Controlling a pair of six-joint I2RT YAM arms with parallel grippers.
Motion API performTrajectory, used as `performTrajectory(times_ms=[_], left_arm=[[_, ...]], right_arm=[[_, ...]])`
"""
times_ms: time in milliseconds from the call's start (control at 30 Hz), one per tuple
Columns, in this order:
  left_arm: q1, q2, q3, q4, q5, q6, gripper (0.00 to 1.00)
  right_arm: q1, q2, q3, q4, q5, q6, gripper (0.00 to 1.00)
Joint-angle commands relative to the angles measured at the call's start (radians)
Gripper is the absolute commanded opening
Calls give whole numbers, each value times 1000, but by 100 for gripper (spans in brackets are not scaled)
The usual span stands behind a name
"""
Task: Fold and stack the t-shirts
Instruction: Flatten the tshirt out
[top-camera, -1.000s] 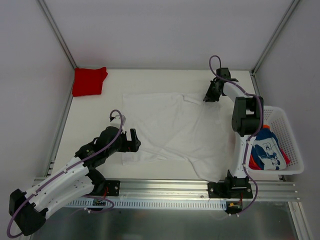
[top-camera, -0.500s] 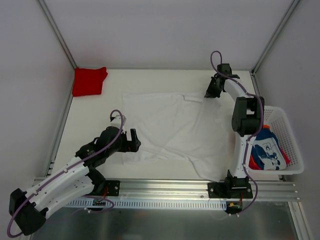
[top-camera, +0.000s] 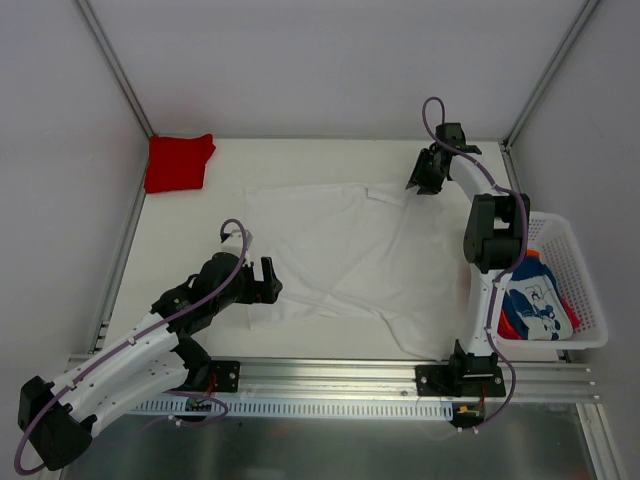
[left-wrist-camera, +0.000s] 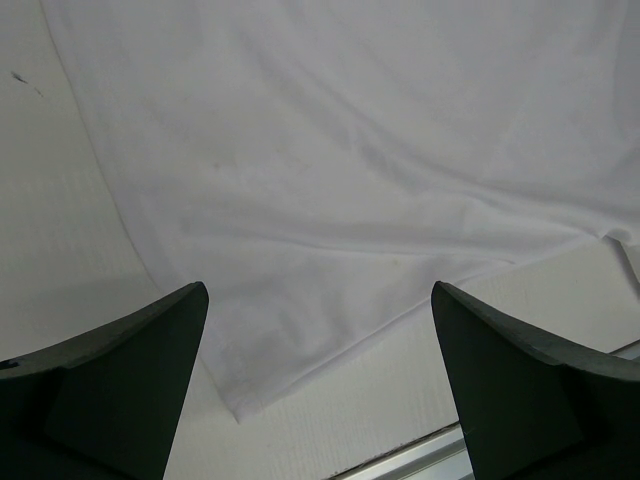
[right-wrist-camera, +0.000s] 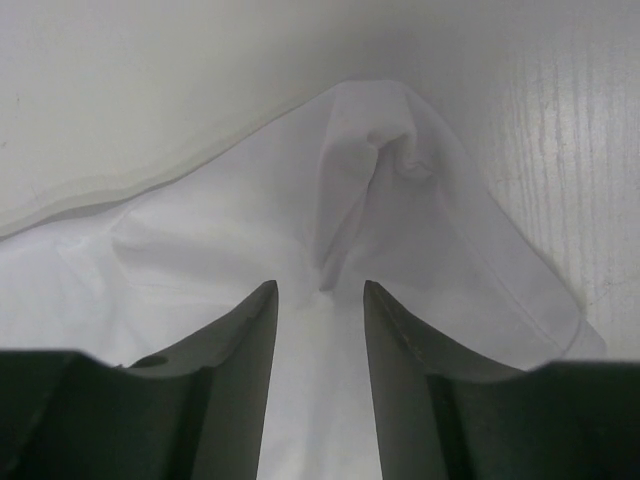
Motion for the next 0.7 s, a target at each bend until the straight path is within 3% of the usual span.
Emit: performTrajectory(times_ms=[0,333,667], left_arm=[[-6,5,-2,21,-27,12,96],[-6,5,-3,21,-26,14,96],[-6,5,-3,21,-21,14,96]], right_arm=[[-7,-7,36,-21,15,-16,44],[-11,10,48,-23,9,-14,25],[-14,20,52,-21,4,-13,24]])
